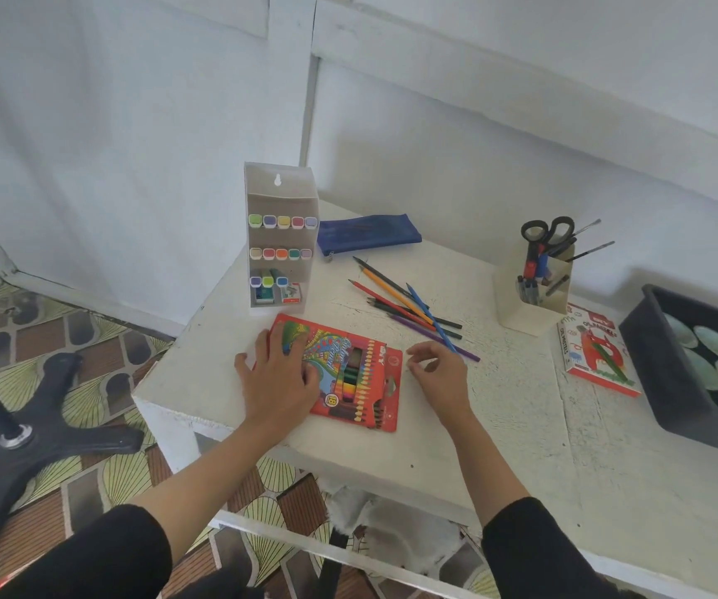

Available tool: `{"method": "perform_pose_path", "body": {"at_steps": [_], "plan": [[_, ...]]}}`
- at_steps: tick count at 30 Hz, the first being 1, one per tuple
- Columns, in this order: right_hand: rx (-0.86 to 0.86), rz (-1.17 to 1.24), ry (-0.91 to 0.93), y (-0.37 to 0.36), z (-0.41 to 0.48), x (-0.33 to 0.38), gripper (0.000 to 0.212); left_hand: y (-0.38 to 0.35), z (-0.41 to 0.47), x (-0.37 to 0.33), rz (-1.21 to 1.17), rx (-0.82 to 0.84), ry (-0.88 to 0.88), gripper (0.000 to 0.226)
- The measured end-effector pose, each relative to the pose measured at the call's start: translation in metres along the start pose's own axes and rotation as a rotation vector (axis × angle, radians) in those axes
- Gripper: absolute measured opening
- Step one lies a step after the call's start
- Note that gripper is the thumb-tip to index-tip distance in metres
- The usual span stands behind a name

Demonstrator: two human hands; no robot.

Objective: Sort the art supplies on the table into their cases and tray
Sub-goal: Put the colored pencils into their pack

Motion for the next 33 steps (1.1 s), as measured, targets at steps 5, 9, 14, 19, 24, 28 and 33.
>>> {"method": "perform_pose_path", "body": {"at_steps": [5,9,14,19,24,28,33], "plan": [[-0.054,-0.059,0.03,0.028,0.042,0.013,0.013,0.0,0.002,0.001,-0.004,0.016,0.019,0.061],[0.005,-0.217,0.062,0.026,0.077,0.021,0.013,0.0,0.001,0.002,-0.016,0.009,0.026,0.058],[0.017,-0.38,-0.081,0.018,0.112,0.007,0.019,-0.001,0.003,0.002,-0.019,-0.009,0.032,0.057],[0.047,-0.461,-0.165,0.008,0.117,-0.002,0.027,-0.001,0.003,0.002,-0.01,-0.026,0.031,0.055],[-0.069,-0.376,-0.093,0.019,0.111,0.009,0.022,-0.002,0.004,0.002,0.011,-0.04,0.028,0.055],[-0.131,-0.24,0.027,0.034,0.098,0.028,0.02,-0.003,0.005,0.002,0.027,-0.049,0.022,0.054],[-0.134,0.13,0.002,0.052,0.067,0.038,0.019,-0.001,0.005,0.001,0.024,-0.055,0.016,0.056]]}}
Point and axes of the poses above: each hand's wrist, its own z-axis towards the middle knuckle, its own y-axis out of the back of the hand, x = y × z, the point moved 7 cm from there along z, towards the middle knuckle, and after that the axes turned 15 degrees about z, right-handed, at the moved point
